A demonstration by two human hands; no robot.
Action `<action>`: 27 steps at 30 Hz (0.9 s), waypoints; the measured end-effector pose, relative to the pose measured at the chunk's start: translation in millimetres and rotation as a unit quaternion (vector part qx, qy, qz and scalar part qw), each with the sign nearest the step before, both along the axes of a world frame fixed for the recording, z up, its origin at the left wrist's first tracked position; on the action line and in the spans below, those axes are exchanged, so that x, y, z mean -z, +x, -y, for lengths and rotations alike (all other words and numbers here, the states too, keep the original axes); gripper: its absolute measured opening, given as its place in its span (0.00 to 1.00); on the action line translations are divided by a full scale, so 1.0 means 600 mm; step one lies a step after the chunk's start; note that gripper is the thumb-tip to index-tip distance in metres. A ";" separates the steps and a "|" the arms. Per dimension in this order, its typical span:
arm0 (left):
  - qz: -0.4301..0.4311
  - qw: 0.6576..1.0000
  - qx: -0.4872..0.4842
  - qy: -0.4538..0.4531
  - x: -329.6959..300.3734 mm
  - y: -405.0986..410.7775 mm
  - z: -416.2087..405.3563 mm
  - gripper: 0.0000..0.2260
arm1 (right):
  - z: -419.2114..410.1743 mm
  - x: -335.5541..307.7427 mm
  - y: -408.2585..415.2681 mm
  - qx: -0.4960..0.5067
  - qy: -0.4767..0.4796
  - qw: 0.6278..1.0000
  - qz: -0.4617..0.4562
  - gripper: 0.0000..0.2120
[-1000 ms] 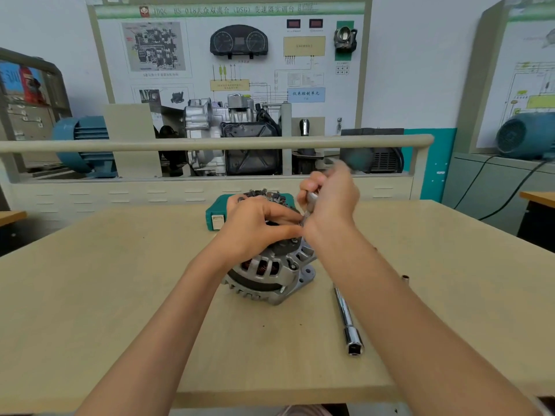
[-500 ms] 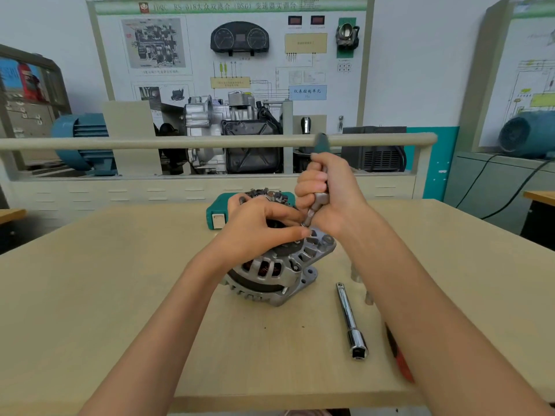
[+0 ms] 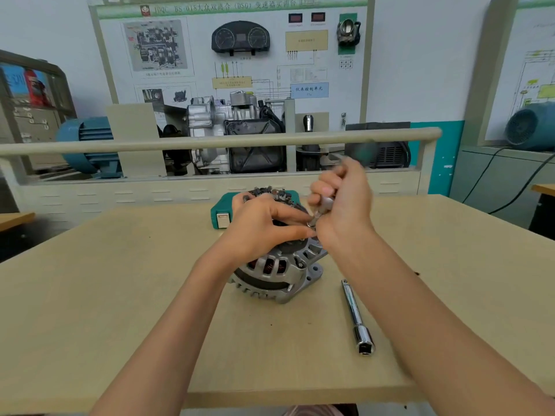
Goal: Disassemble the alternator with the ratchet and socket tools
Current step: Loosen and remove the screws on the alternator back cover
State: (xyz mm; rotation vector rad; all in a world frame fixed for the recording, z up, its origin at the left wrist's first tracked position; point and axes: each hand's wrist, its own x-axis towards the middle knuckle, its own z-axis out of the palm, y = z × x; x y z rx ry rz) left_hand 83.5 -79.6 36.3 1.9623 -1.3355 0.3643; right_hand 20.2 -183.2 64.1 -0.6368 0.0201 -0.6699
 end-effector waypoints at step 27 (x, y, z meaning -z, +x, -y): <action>0.002 1.000 0.014 0.002 -0.001 0.005 0.000 0.08 | -0.020 0.016 -0.003 0.121 0.054 0.991 0.033 0.12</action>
